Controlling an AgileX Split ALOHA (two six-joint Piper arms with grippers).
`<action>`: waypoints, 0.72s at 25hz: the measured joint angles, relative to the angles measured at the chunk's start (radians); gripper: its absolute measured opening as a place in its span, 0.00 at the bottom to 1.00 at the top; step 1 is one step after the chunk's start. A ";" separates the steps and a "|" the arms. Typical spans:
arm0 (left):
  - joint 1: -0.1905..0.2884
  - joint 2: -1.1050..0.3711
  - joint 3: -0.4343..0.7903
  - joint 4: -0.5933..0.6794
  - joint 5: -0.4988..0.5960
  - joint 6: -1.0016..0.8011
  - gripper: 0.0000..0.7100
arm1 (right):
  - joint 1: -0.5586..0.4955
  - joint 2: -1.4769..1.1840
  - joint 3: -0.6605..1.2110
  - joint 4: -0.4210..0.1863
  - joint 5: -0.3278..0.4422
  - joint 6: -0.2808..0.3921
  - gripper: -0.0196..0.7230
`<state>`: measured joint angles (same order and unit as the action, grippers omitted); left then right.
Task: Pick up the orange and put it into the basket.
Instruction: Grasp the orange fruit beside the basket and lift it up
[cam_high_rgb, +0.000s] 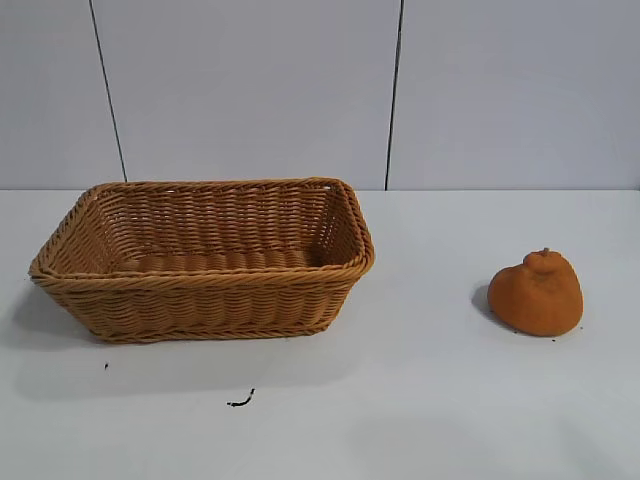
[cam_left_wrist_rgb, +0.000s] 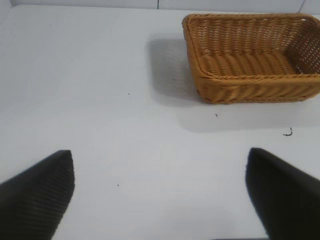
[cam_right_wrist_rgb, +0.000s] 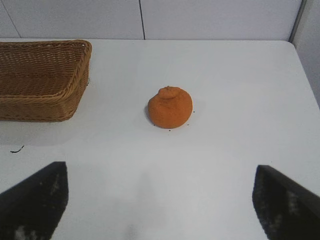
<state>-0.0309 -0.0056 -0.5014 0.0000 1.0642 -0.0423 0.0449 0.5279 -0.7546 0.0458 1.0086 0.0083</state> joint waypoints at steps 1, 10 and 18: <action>0.000 0.000 0.000 0.000 0.000 0.000 0.94 | 0.000 0.080 -0.039 0.000 -0.002 0.008 0.96; 0.000 0.000 0.000 0.000 -0.001 0.000 0.94 | 0.000 0.781 -0.425 0.008 0.042 0.015 0.96; 0.000 0.000 0.000 0.000 -0.001 0.000 0.94 | 0.000 1.155 -0.640 0.011 0.076 0.015 0.96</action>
<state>-0.0309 -0.0056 -0.5014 0.0000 1.0632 -0.0423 0.0449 1.6830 -1.3950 0.0569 1.0842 0.0234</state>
